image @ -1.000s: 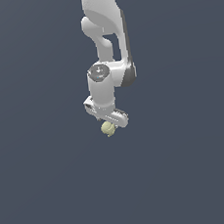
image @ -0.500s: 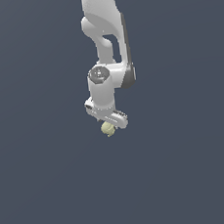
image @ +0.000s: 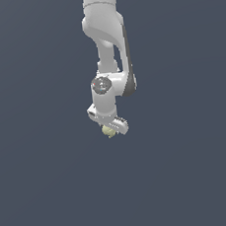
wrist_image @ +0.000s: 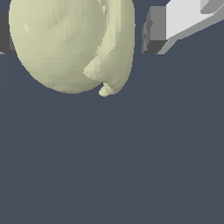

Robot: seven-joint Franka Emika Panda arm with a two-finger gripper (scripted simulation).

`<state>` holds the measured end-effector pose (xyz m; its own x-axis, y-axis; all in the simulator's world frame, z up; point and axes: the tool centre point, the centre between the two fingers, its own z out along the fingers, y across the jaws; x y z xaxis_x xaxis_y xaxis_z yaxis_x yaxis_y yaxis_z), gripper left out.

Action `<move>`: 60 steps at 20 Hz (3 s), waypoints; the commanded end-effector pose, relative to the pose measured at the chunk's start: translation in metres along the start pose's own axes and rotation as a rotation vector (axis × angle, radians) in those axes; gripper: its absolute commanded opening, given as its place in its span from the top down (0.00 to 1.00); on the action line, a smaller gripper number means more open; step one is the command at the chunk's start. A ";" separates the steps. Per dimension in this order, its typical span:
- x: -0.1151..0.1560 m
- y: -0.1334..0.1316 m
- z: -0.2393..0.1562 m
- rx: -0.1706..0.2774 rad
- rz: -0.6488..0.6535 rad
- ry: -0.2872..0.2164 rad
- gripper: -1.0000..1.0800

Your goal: Pick up the object and move it to a goal position.

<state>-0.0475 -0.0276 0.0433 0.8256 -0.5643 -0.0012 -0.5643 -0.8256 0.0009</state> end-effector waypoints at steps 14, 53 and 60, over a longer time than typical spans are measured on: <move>0.001 -0.001 0.003 0.002 0.000 0.002 1.00; -0.165 -0.139 -0.293 -0.001 0.001 0.003 1.00; -0.186 -0.161 -0.336 0.000 0.000 0.002 1.00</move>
<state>-0.1088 0.2055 0.3711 0.8259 -0.5638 0.0018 -0.5638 -0.8259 -0.0002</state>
